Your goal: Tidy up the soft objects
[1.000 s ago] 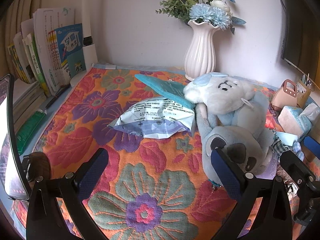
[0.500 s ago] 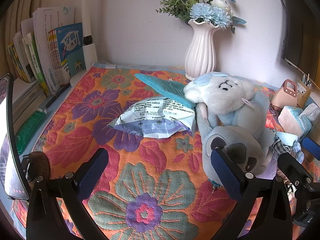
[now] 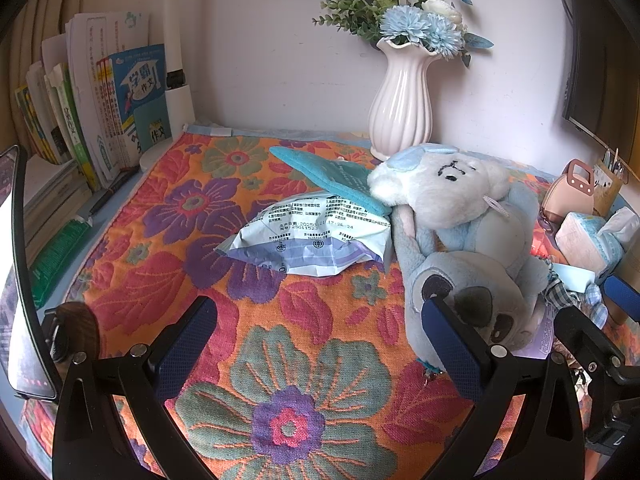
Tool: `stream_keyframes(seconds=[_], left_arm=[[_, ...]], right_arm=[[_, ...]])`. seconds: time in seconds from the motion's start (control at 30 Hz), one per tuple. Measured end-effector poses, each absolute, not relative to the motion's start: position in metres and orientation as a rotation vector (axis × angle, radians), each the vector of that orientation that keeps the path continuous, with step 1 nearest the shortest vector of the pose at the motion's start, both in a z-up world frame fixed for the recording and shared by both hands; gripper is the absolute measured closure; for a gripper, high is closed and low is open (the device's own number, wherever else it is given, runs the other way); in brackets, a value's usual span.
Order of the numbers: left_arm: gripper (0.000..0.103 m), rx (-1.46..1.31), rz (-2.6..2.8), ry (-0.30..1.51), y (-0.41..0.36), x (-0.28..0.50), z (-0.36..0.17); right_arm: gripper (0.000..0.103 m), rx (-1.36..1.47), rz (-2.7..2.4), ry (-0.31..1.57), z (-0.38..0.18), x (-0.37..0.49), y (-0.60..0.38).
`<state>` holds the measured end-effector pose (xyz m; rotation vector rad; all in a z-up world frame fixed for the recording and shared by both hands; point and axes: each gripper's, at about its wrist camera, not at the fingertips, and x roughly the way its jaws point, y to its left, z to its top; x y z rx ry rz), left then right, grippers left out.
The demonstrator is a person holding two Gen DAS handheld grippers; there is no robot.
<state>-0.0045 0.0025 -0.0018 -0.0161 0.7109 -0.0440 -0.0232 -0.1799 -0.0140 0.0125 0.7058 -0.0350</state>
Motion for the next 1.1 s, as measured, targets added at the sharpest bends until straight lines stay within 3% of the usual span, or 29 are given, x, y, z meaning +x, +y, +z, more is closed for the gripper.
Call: stream_keyframes(seconds=[0.97,1.1], left_arm=[[0.001,-0.014,-0.041,0.714,0.002,-0.004,-0.002],[0.001,-0.031,-0.045,0.714,0.005,-0.005,-0.001]], right_arm=[[0.000,0.013,-0.035,0.707,-0.013,-0.027,-0.180],[0.000,0.035,-0.102,0.642,-0.007,-0.036,-0.188]])
